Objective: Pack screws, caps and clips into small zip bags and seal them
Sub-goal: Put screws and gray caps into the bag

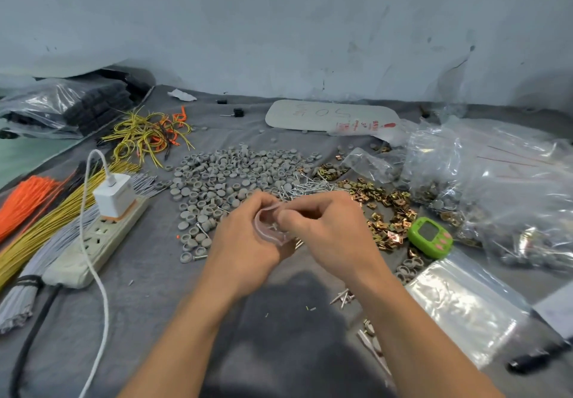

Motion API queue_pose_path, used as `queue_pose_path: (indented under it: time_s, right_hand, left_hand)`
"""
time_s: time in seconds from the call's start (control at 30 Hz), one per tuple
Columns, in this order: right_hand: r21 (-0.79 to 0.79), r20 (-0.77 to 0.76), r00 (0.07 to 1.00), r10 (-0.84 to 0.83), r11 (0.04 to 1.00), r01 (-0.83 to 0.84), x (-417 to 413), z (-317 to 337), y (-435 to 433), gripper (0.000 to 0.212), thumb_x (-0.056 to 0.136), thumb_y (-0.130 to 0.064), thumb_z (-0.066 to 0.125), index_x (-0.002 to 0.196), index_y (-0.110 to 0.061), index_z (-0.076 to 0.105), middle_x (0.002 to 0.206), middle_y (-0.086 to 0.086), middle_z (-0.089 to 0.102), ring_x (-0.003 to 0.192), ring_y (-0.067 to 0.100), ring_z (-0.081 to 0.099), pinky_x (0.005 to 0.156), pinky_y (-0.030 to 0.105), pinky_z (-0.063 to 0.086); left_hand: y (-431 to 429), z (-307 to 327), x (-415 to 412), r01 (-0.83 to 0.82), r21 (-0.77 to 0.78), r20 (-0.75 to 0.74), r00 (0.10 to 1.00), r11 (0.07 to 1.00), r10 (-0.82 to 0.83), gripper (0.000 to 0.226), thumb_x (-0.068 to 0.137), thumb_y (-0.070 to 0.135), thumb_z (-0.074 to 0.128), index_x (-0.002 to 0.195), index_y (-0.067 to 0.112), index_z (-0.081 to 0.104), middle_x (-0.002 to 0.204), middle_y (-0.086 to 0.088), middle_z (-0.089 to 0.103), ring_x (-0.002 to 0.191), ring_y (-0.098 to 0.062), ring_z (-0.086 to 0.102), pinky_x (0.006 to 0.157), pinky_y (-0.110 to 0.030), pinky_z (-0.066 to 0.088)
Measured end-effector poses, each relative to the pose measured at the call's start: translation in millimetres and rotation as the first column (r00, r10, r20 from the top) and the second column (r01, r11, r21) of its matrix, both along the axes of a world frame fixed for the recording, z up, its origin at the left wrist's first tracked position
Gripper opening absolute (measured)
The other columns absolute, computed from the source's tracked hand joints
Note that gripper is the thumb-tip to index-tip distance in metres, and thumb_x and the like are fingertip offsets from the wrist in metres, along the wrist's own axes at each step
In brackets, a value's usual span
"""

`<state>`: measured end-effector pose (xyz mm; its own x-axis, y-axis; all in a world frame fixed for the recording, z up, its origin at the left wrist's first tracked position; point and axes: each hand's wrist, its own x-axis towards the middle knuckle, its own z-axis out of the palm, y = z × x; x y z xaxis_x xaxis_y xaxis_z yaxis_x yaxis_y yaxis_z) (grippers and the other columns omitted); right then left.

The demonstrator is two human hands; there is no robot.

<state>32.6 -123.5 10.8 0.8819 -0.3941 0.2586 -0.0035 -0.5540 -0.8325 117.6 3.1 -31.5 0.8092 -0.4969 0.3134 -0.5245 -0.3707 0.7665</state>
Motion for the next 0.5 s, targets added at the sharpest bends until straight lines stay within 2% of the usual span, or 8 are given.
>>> queue_pose_path:
  time_s: [0.07,0.1,0.13,0.2,0.27,0.33,0.43,0.5]
  right_hand:
    - [0.013,0.051,0.981,-0.186,0.982,0.186,-5.2,-1.9,-20.2,0.024,0.085,-0.018,0.073,0.077,-0.039,0.081,0.066,-0.021,0.072,0.061,0.003,0.066,0.052,0.014,0.051]
    - [-0.106,0.007,0.958,-0.287,0.952,0.286,-7.1,-4.5,-32.6,0.023,0.087,-0.02,0.071,0.083,-0.041,0.081,0.073,-0.023,0.074,0.069,0.002,0.068,0.063,0.017,0.056]
    - [-0.283,-0.092,0.919,-0.383,0.895,0.344,-9.5,-8.2,-46.2,0.021,0.089,-0.023,0.069,0.094,-0.04,0.081,0.086,-0.022,0.077,0.084,0.005,0.07,0.08,0.027,0.06]
    - [-0.54,-0.32,0.794,-0.517,0.788,0.296,-15.3,-17.0,-68.3,0.036,0.092,-0.026,0.065,0.126,-0.035,0.071,0.118,-0.007,0.075,0.116,0.022,0.063,0.107,0.041,0.047]
    - [-0.582,-0.487,0.71,-0.508,0.795,0.17,-19.7,-26.3,-83.0,0.051,0.097,-0.032,0.06,0.147,-0.03,0.054,0.136,0.003,0.067,0.13,0.031,0.053,0.112,0.045,0.038]
    - [-0.609,-0.539,0.697,-0.473,0.79,0.065,-21.2,-32.3,-87.8,0.056,0.101,-0.035,0.054,0.155,-0.031,0.042,0.149,0.003,0.056,0.137,0.031,0.046,0.116,0.047,0.029]
    - [-0.678,-0.489,0.747,-0.451,0.735,0.0,-17.2,-36.0,-90.0,0.049,0.096,-0.021,0.052,0.144,-0.029,0.052,0.137,0.003,0.058,0.128,0.028,0.053,0.109,0.047,0.03]
    - [-0.688,-0.482,0.772,-0.414,0.724,-0.041,-16.6,-36.5,-88.5,0.035,0.09,-0.011,0.053,0.121,-0.025,0.06,0.113,-0.001,0.058,0.115,0.026,0.057,0.099,0.045,0.031]
  left_hand:
    - [-7.7,-2.3,1.0,-0.061,-0.002,-0.006,0.998,0.998,0.061,0.04,0.065,0.032,0.09,0.093,0.033,0.061,0.087,0.021,0.07,0.078,0.003,0.065,0.069,-0.022,0.05]
    - [-10.8,-2.8,1.5,-0.082,0.003,-0.007,0.997,0.997,0.082,0.039,0.066,0.03,0.09,0.093,0.034,0.061,0.088,0.022,0.07,0.08,0.005,0.065,0.07,-0.016,0.047]
    - [-13.7,-3.1,1.5,-0.095,0.018,-0.005,0.995,0.995,0.095,0.04,0.066,0.03,0.089,0.094,0.035,0.061,0.089,0.023,0.07,0.081,0.007,0.064,0.068,-0.008,0.043]
    - [-18.6,-3.3,-0.4,-0.102,0.079,0.007,0.995,0.992,0.102,0.042,0.067,0.033,0.088,0.097,0.036,0.059,0.091,0.023,0.067,0.082,0.011,0.06,0.064,-0.003,0.038]
    - [-22.5,-4.0,-3.7,-0.099,0.15,0.031,0.995,0.984,0.095,0.042,0.07,0.035,0.087,0.099,0.038,0.056,0.092,0.023,0.064,0.083,0.012,0.055,0.062,-0.005,0.035]
    - [-25.4,-4.0,-6.4,-0.104,0.212,0.062,0.994,0.972,0.093,0.044,0.072,0.035,0.087,0.101,0.04,0.054,0.096,0.02,0.063,0.084,0.004,0.056,0.066,-0.015,0.038]
    - [-27.5,-3.2,-6.8,-0.114,0.262,0.069,0.993,0.958,0.099,0.048,0.074,0.034,0.086,0.106,0.043,0.052,0.102,0.017,0.061,0.092,-0.01,0.057,0.076,-0.028,0.042]
    - [-26.6,-3.7,-5.7,-0.11,0.268,0.068,0.993,0.957,0.095,0.049,0.074,0.032,0.086,0.105,0.045,0.05,0.099,0.02,0.058,0.086,-0.004,0.056,0.07,-0.022,0.039]
